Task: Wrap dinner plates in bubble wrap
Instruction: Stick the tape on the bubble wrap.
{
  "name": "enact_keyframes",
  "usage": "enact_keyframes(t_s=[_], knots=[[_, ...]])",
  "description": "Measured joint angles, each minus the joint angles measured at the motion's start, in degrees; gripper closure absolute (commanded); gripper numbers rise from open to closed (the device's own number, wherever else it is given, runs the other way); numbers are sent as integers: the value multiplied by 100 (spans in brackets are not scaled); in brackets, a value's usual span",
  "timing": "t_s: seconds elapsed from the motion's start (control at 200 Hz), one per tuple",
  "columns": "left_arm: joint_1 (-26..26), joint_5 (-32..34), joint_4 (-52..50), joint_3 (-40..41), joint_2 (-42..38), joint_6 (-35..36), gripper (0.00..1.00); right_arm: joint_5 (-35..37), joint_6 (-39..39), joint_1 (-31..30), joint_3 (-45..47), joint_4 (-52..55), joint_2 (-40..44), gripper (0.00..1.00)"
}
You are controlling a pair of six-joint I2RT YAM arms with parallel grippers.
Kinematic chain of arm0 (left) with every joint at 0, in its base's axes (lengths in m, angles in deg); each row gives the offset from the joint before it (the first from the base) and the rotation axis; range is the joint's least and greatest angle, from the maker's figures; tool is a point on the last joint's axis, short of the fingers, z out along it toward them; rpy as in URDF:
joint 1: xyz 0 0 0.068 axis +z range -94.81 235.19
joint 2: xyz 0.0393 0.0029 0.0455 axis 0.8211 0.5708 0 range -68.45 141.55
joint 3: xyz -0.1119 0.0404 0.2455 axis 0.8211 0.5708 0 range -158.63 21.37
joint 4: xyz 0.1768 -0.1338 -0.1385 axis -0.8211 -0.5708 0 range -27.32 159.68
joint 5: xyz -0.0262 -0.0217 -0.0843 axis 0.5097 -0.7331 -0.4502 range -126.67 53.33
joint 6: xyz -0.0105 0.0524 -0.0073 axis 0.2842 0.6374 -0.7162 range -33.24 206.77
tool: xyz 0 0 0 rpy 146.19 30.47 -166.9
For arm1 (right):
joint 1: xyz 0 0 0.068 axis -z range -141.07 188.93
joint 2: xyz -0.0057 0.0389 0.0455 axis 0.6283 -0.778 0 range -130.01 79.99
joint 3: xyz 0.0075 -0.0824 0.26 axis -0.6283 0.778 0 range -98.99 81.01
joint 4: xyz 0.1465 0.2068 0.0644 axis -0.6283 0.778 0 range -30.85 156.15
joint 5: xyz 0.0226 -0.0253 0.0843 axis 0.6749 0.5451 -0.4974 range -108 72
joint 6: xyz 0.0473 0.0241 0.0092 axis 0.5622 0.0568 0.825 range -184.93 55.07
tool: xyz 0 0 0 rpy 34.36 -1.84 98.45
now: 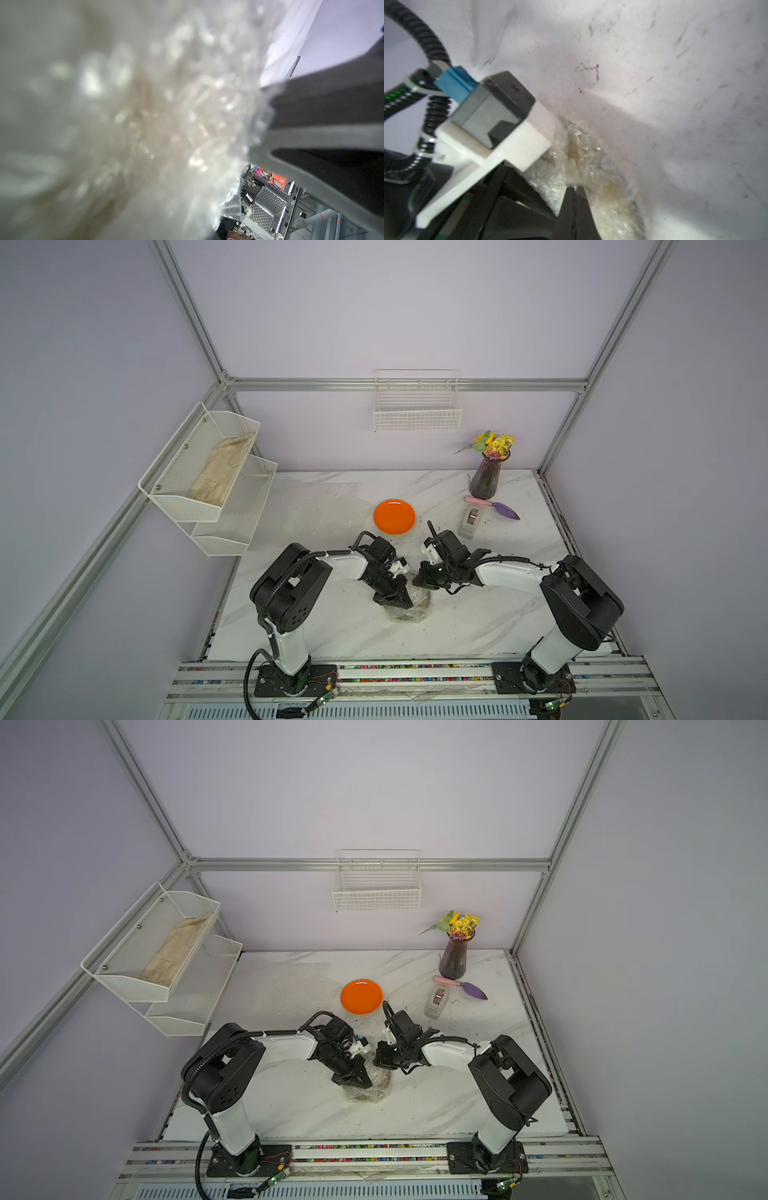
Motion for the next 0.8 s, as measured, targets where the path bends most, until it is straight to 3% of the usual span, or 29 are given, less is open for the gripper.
enact_keyframes(t_s=[0.05, 0.16, 0.365, 0.47, 0.585, 0.665, 0.8], knots=[[0, -33, 22, -9, 24, 2, 89, 107, -39, 0, 9, 48, 2, 90], [-2, -83, 46, -35, 70, 4, 89, 413, -79, -4, -13, 260, 28, 74], [-4, -138, 52, -76, 127, 9, 89, 1270, -170, 28, -555, 1296, 363, 63], [-4, -144, 7, -114, 151, 13, 89, 1458, -170, 81, -826, 1720, 527, 77], [-2, -151, -20, -125, 162, 26, 89, 608, 22, 87, -787, 1541, 715, 94], [-2, -157, -42, -142, 175, 31, 89, -269, 361, 68, -542, 997, 732, 100], [-2, -162, -72, -177, 197, 74, 89, -1108, 634, 39, -133, 710, 638, 100]])
